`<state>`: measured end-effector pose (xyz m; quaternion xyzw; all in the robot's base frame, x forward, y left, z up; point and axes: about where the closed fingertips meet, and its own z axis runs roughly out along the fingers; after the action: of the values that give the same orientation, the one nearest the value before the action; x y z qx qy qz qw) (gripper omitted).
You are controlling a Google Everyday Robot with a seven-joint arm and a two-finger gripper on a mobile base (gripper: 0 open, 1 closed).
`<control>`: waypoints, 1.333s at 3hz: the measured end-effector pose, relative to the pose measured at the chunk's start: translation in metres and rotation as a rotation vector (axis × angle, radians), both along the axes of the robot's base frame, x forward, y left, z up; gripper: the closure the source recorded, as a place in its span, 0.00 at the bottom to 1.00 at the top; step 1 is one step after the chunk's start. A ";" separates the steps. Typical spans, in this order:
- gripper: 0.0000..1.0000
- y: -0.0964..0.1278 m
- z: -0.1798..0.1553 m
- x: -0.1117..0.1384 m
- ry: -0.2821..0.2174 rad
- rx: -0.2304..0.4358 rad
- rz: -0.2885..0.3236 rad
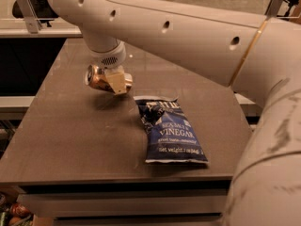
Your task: Knock orange can over
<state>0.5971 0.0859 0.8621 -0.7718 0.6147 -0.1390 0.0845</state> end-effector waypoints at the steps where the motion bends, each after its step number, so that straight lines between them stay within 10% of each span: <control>1: 1.00 0.001 -0.007 0.000 0.012 -0.035 0.009; 4: 1.00 0.003 -0.018 -0.002 0.053 -0.018 0.022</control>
Offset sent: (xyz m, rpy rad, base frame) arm -0.0025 0.0056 -0.0220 -0.0152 0.0749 0.0271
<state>0.5950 0.0890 0.8436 -0.7828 0.6067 -0.1231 0.0628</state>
